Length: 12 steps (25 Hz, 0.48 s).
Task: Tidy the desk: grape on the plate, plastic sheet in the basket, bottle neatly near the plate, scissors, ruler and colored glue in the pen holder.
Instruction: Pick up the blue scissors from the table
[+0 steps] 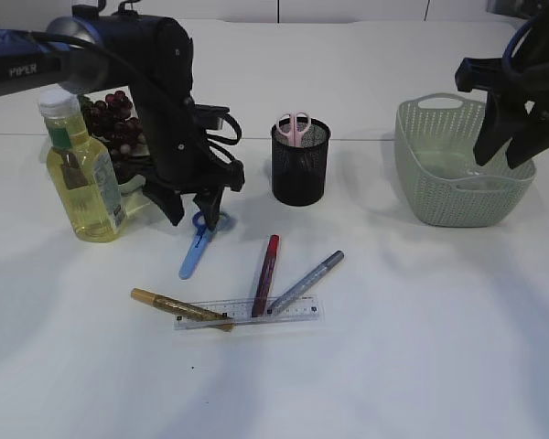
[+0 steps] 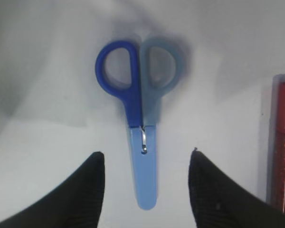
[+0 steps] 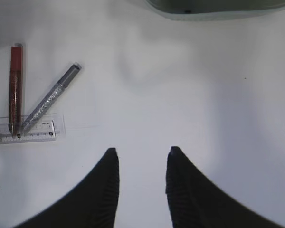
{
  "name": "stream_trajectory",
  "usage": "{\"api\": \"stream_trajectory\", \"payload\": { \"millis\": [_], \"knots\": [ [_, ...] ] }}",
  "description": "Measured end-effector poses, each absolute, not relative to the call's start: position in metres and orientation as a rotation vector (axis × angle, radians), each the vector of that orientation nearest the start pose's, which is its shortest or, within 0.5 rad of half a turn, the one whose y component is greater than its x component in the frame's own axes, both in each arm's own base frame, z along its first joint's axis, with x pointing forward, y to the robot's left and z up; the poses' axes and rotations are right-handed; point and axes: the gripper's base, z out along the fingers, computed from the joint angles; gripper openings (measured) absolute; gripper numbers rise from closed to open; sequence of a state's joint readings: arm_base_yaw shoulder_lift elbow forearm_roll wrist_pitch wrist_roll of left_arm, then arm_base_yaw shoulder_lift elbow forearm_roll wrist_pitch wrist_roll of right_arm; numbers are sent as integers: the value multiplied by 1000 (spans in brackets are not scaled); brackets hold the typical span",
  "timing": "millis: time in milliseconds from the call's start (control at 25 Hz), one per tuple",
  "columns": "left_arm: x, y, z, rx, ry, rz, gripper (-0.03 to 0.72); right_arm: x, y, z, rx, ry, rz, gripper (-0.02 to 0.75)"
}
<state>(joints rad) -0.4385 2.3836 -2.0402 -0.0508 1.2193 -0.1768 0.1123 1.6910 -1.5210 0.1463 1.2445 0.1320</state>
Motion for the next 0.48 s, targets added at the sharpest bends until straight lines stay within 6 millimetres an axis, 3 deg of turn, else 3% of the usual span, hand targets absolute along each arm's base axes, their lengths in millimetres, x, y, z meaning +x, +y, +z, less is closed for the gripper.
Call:
{"api": "stream_trajectory", "payload": {
  "millis": [480],
  "knots": [
    [441, -212, 132, 381, 3089, -101, 383, 342, 51, 312, 66, 2906, 251, 282]
  ]
}}
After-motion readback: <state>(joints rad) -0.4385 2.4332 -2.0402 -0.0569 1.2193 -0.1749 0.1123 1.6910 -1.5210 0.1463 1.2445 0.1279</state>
